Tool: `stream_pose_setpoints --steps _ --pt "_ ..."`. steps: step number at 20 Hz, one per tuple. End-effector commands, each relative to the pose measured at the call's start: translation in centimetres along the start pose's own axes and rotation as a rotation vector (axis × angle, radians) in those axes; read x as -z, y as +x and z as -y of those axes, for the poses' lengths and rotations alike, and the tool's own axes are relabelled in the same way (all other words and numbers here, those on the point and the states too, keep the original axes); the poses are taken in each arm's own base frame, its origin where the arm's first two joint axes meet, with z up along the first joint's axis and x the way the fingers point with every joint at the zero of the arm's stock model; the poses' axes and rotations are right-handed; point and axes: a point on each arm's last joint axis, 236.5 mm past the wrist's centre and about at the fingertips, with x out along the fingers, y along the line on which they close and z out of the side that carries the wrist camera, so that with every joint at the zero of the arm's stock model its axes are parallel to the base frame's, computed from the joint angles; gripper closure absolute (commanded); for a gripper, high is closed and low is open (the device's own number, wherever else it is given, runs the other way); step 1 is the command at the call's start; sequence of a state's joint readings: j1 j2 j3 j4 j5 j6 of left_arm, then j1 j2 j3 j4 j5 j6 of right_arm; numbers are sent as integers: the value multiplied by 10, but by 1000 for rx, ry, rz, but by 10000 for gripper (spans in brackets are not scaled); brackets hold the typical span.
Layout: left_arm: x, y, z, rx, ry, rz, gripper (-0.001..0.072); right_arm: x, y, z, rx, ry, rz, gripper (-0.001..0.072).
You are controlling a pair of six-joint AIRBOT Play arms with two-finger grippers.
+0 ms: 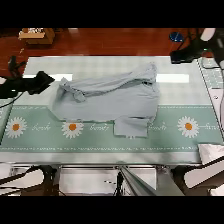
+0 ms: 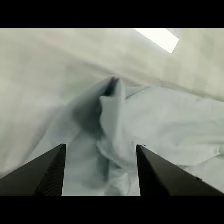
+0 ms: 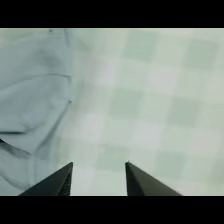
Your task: Fold the shirts.
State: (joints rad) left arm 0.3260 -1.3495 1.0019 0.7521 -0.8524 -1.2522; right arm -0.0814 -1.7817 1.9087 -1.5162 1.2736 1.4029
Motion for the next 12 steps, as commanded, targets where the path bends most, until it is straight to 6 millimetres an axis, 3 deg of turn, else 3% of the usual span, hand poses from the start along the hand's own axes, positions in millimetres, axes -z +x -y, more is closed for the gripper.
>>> stream_pose_setpoints --steps 1,4,6,9,12 --pt "41 -41 -48 -41 -99 -228 190 59 -16 40 -64 166 -178 266" --pt "93 -38 -82 -88 -180 -342 189 109 1 36 -251 325 -304 266" --pt "115 -33 -95 -116 -196 -384 187 125 9 29 -323 381 -334 266" --pt "119 -26 -98 -121 -194 -389 186 129 19 21 -349 378 -327 266" --pt "124 -11 -97 -128 -177 -406 186 120 22 15 -360 377 -293 266"
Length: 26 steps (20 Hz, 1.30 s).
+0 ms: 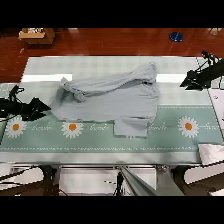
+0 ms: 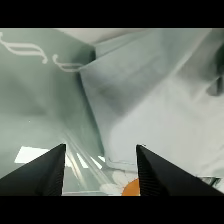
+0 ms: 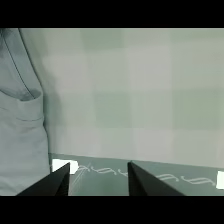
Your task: Fold the shirts.
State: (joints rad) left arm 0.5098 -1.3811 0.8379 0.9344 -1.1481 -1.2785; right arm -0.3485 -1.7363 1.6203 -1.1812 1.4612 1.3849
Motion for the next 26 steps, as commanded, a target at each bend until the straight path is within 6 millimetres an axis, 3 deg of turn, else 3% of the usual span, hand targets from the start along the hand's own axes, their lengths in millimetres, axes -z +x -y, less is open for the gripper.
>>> stream_pose_setpoints --steps 1,4,5,6,7,9,12,18,21,23,26 --pt "1 22 -2 -25 14 -19 186 -2 6 -11 -53 4 13 266" --pt "-16 47 19 4 18 39 205 -1 7 -24 -76 -11 11 267" --pt "-25 49 28 16 18 79 277 -2 4 -28 -81 -16 18 266" --pt "-30 49 32 21 22 98 566 -2 2 -30 -80 -22 22 266" --pt "-31 48 34 22 28 101 686 -2 0 -31 -79 -27 28 266" --pt "-29 45 34 31 22 85 686 4 -5 -28 -69 -50 13 257" --pt "-20 40 30 50 25 44 686 36 4 -22 -109 -5 -95 251" --pt "-11 38 34 68 38 6 686 120 91 -53 -170 66 -162 219" --pt "-8 36 36 72 43 0 686 159 118 -68 -206 74 -212 218" --pt "-8 35 38 75 45 -1 686 172 124 -74 -244 115 -216 179" --pt "-7 34 38 77 45 -5 686 173 131 -92 -308 159 -177 179"
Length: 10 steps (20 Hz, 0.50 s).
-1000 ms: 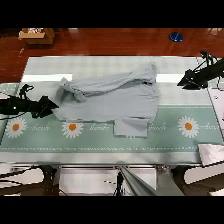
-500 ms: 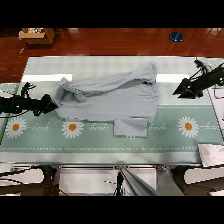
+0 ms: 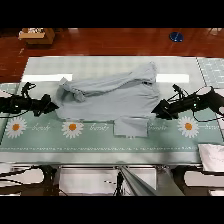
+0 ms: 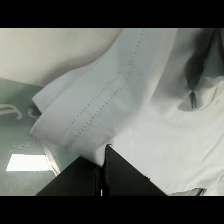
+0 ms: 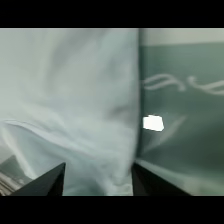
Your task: Fold the shirts.
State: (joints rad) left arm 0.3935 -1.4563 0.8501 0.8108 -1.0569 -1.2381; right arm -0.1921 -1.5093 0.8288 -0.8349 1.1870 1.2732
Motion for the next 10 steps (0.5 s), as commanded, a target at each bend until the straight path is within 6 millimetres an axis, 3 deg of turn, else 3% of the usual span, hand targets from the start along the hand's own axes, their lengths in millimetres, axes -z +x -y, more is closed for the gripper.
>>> stream_pose_setpoints --steps 1,2,4,5,7,8,10 --pt "3 -1 3 10 -1 -10 686 3 24 -12 -44 18 55 184" --pt "3 -1 5 18 -5 -11 686 4 33 -20 -37 -3 54 217" --pt "1 -1 13 53 -2 -6 686 9 51 -38 -22 -59 54 579" --pt "-1 -3 21 83 5 5 686 13 56 -50 -40 -82 50 687" --pt "-13 -19 48 156 66 73 688 13 42 -79 -88 -192 66 687" --pt "-23 -34 64 179 93 122 688 8 23 -92 -98 -249 102 687" --pt "-43 -83 107 214 206 251 688 -8 -38 -128 -120 -368 243 687"
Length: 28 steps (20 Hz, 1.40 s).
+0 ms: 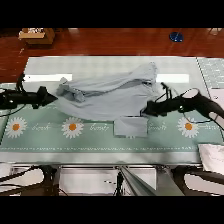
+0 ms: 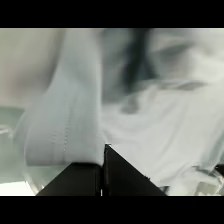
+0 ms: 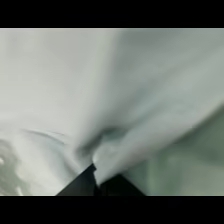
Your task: Fold the shirts.
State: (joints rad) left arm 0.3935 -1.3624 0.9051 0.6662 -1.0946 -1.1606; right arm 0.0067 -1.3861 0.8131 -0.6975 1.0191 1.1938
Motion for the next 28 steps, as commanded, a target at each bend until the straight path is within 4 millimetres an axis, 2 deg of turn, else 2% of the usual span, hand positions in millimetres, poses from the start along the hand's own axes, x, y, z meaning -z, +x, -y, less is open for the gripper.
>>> stream_pose_setpoints --steps 1,3,4,6,8,9,11,13,14,16,18,19,21,23,26,28 --pt "-43 -62 80 89 184 195 688 -38 -82 -68 -69 -193 193 687" --pt "-62 -123 145 125 336 352 688 -65 -167 -111 -57 -329 414 687" --pt "-65 -160 182 142 412 441 688 -72 -210 -133 -48 -389 528 687" --pt "-53 -234 254 174 574 611 688 -74 -300 -180 -16 -513 762 688" --pt "-18 -307 320 205 738 780 688 -55 -384 -230 31 -642 977 688" --pt "7 -342 351 223 813 869 688 -42 -416 -254 53 -701 1063 688" --pt "62 -405 401 253 955 1049 688 -10 -473 -299 88 -787 1222 688" --pt "118 -453 431 251 1070 1204 688 26 -512 -337 98 -853 1333 689" --pt "141 -470 437 224 1095 1261 688 42 -527 -349 118 -877 1376 689" --pt "179 -499 434 140 1079 1369 688 72 -548 -358 199 -898 1430 688" --pt "211 -515 418 41 1037 1424 688 98 -554 -354 278 -881 1442 689" --pt "224 -514 409 6 1016 1416 688 111 -551 -350 301 -866 1428 689" --pt "243 -496 384 -63 971 1332 688 134 -540 -334 367 -835 1379 689" --pt "252 -469 357 -132 926 1198 688 149 -536 -308 480 -780 1341 689" --pt "251 -439 327 -211 887 1026 688 161 -523 -263 593 -653 1220 688" --pt "240 -425 313 -241 863 945 687 158 -507 -244 612 -609 1118 689"
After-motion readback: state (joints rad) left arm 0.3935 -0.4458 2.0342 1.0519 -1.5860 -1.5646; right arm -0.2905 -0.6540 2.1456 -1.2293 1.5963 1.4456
